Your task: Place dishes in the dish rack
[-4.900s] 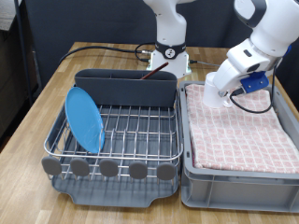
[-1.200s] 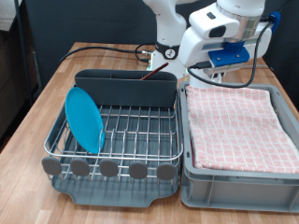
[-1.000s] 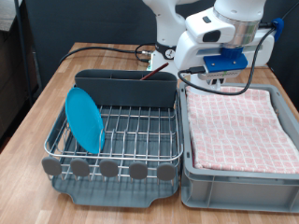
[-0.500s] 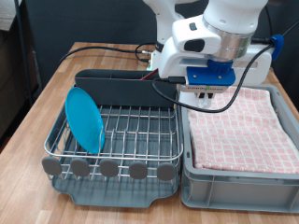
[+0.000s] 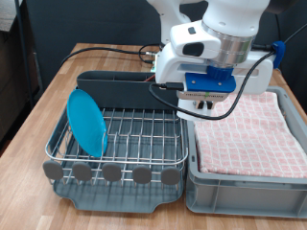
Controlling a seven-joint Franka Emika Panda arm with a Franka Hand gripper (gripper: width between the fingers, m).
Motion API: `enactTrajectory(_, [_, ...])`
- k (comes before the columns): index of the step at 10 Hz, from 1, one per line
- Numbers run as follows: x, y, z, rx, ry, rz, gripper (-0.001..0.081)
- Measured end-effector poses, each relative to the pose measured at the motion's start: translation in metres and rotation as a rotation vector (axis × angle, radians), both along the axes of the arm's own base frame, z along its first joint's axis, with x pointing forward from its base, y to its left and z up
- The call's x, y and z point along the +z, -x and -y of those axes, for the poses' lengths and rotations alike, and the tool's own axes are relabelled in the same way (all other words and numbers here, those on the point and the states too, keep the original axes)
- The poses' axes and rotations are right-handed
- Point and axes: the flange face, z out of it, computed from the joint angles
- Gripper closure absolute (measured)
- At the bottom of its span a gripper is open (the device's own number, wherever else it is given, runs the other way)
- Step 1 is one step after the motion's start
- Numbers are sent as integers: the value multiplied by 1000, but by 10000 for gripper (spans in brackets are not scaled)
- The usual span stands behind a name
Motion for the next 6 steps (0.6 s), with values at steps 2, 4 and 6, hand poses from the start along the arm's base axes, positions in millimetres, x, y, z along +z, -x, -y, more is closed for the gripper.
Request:
enactTrajectory(2, [-7,-14,11,-1,12,63,735])
enactTrajectory(4, [-13,-26,17,-7,24,95,735])
enactTrajectory(6, [-18,-37,21,-11,31,101,735])
